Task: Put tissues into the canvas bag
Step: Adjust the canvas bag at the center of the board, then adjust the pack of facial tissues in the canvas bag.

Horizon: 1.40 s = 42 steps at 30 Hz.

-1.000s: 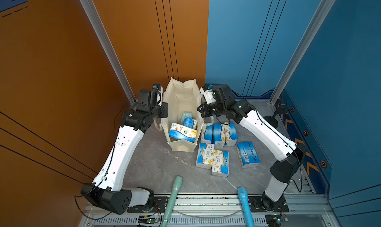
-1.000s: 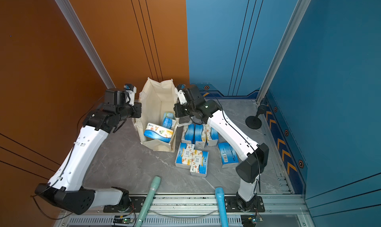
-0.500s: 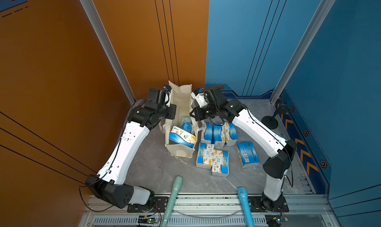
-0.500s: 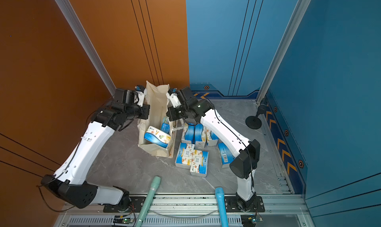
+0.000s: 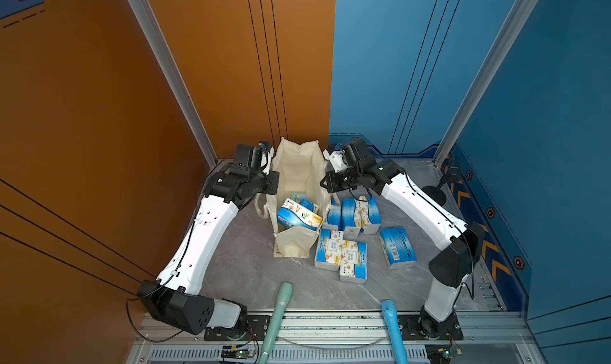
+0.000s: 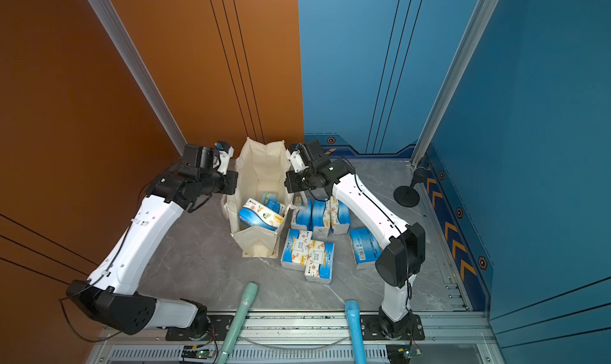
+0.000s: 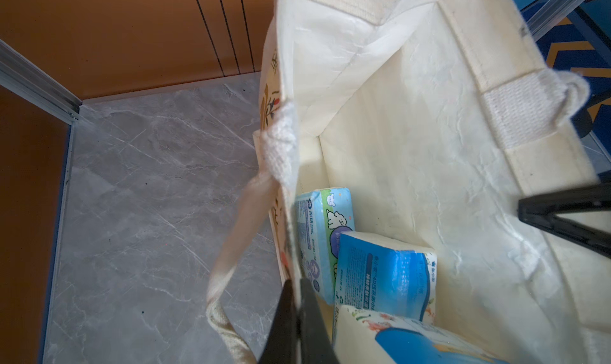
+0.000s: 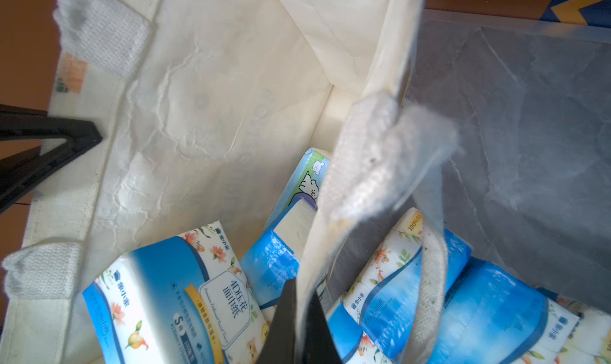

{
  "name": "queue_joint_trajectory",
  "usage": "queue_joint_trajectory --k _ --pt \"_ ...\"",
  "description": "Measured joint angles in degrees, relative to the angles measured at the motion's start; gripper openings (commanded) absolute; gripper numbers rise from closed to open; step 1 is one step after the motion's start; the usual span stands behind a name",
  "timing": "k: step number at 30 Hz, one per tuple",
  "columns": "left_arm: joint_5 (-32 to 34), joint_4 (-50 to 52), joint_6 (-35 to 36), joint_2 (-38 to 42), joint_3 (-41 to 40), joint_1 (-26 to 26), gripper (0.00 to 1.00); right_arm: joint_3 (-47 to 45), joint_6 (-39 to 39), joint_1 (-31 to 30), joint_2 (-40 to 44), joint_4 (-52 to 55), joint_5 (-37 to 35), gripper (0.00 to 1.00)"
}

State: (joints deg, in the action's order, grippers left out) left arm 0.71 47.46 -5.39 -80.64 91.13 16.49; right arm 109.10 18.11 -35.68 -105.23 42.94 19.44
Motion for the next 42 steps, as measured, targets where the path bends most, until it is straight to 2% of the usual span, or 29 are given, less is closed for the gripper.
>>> queue_joint_trajectory --k 5,7,11,13,16,24,30,39,42 --pt "-0.9 -1.5 0.0 -0.8 -0.2 0.0 0.0 0.0 0.1 0.0 -1.0 0.0 -0.2 0.27" --pt "-1.3 -2.3 0.0 -0.6 -0.5 0.0 0.0 0.0 -0.2 0.1 -1.1 -0.1 -0.2 0.29" --pt "-2.5 -4.2 0.0 0.5 -2.3 0.0 0.0 0.0 -0.2 0.1 -1.1 -0.6 -0.2 0.44" --pt "-3.0 -4.7 0.0 0.6 -2.6 0.0 0.0 0.0 -0.2 0.1 -1.1 -1.0 -0.2 0.55" --pt "-3.9 -5.2 0.0 0.6 -2.8 -0.3 0.0 -0.9 -0.5 0.1 -0.6 -2.3 -1.2 0.63" --pt "-7.4 -10.9 -0.1 1.4 -7.2 -3.2 0.0 -11.8 -0.5 2.0 10.5 -6.4 -5.1 0.67" --pt "-9.4 -13.5 -0.2 2.0 -9.4 -5.5 0.0 -16.0 -0.3 4.6 17.0 -9.0 -7.8 0.67" --pt "-11.0 -15.0 -0.2 4.1 -11.8 -6.2 0.0 -25.6 0.4 7.7 19.5 -9.5 -12.2 0.66" --pt "-11.5 -15.3 -0.2 4.5 -12.5 -6.8 0.0 -28.1 0.3 8.1 19.5 -9.5 -10.8 0.64"
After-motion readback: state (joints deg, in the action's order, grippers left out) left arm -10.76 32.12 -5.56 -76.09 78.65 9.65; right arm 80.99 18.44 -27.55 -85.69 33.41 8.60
